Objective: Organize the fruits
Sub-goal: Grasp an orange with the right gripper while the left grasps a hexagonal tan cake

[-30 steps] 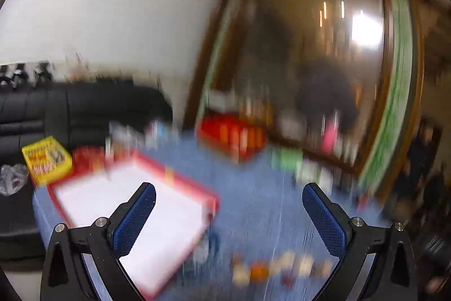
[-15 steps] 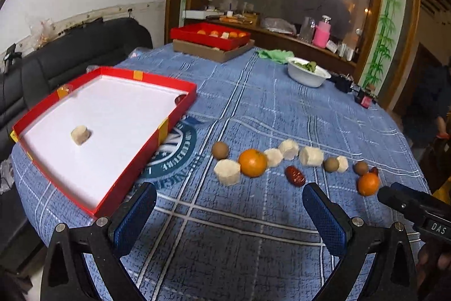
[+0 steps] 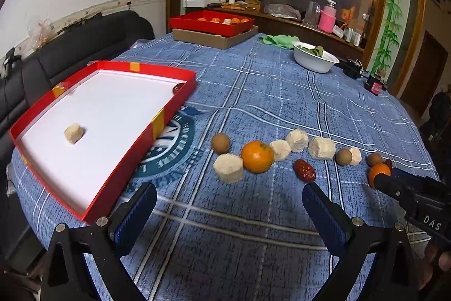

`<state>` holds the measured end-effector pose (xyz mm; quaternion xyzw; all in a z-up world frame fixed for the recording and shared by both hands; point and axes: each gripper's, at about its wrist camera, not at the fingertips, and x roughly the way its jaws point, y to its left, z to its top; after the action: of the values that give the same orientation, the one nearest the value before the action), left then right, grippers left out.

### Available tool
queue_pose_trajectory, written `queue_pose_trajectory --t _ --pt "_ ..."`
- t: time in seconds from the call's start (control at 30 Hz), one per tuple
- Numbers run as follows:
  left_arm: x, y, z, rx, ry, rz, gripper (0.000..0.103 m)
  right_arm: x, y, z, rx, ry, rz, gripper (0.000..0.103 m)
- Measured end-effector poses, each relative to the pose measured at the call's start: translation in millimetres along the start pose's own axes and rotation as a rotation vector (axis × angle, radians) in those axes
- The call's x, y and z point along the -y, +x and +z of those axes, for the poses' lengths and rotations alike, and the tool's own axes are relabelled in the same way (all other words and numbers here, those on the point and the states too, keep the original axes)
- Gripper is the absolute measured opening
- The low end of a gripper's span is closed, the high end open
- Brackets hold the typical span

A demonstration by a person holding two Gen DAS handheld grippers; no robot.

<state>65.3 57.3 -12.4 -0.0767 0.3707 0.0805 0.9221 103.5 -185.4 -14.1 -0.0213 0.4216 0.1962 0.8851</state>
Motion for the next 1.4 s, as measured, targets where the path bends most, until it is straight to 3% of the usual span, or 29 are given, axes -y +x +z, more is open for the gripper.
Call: queue_pose_trajectory --t 0.27,0.43,0.47,0.5,0.53,0.73,0.9,1.03,1.1,1.13,1.4 --pt "4 16 7 -0.030 0.006 0.022 0.103 17 20 3 -0.089 0.069 0.026 0.051" --pt "2 23 9 -0.045 0.006 0.026 0.102 13 17 9 -0.057 0.035 -0.010 0.051" --pt "2 26 9 -0.055 0.001 0.025 0.100 12 20 10 -0.067 0.033 -0.005 0.050" --pt "1 28 10 -0.063 0.003 0.025 0.097 11 22 9 -0.078 0.027 0.007 0.038" --pt "1 30 10 -0.073 0.003 0.024 0.095 11 22 10 -0.079 0.025 0.006 0.033" --pt "-1 51 12 -0.151 -0.015 0.029 0.082 19 22 9 -0.076 0.062 0.063 0.033" --pt "2 56 14 -0.158 0.036 0.058 0.055 23 21 8 -0.071 0.093 0.092 0.033" --pt "-1 56 16 -0.158 0.039 0.047 0.050 23 21 9 -0.065 0.098 0.104 0.033" --pt "-2 57 18 -0.154 0.039 0.045 0.033 24 21 8 -0.065 0.101 0.106 0.033" --pt "-3 57 19 -0.152 0.040 0.043 0.029 24 21 8 -0.064 0.102 0.107 0.033" --pt "0 43 13 -0.124 0.023 -0.008 0.028 24 20 8 -0.061 0.103 0.114 0.033"
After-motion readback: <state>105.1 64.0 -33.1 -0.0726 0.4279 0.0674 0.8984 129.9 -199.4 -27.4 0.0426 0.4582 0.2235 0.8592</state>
